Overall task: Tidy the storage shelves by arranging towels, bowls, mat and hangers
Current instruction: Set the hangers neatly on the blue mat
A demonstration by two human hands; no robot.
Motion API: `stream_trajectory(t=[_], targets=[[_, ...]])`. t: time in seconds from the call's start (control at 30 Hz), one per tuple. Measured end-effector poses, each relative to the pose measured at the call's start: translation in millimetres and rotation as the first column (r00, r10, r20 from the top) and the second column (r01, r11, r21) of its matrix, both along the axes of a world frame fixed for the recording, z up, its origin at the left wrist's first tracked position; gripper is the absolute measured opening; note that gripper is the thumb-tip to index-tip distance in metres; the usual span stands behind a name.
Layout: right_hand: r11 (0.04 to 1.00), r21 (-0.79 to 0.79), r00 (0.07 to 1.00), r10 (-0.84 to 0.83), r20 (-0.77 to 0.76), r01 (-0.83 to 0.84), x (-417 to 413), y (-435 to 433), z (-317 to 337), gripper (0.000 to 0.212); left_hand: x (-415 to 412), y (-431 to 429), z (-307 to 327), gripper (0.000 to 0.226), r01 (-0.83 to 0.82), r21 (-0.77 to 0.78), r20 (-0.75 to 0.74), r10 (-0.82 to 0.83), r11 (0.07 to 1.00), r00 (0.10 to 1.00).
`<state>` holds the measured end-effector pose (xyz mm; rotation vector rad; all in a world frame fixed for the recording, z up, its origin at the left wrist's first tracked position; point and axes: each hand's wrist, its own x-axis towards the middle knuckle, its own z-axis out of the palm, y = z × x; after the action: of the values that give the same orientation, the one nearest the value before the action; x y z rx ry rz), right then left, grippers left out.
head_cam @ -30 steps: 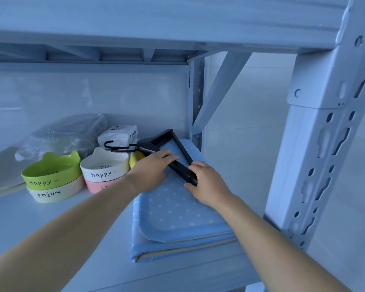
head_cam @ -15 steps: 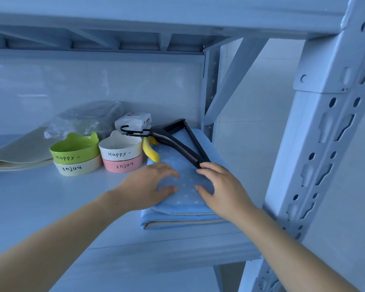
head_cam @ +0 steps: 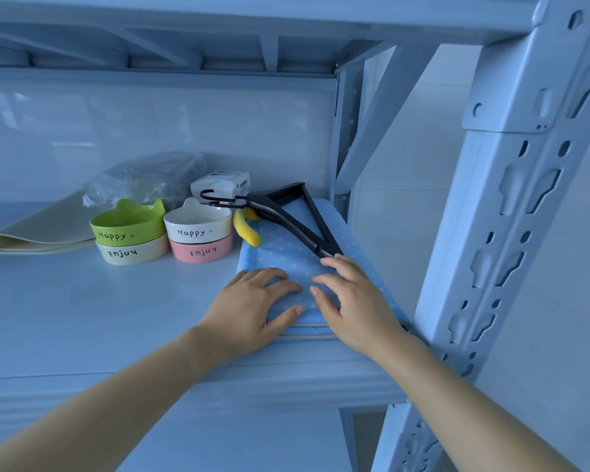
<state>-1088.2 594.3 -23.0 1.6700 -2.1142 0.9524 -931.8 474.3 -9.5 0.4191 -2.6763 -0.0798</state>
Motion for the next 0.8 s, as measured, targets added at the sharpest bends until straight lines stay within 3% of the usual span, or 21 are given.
stream_trajectory(t=[0.5, 0.8], targets=[[0.985, 0.047, 0.986, 0.164, 0.04, -0.166, 0.0, -18.0, 8.1, 0.029, -2.8, -15.8, -1.0, 0.059, -0.02, 0.039, -0.028, 0.021, 0.999, 0.999], [0.984, 0.051, 0.983, 0.17, 0.069, -0.173, -1.2, -18.5, 7.1, 0.031, -2.2, -15.6, -1.3, 0.054, 0.014, 0.078, -0.039, -0.011, 0.997, 0.999]])
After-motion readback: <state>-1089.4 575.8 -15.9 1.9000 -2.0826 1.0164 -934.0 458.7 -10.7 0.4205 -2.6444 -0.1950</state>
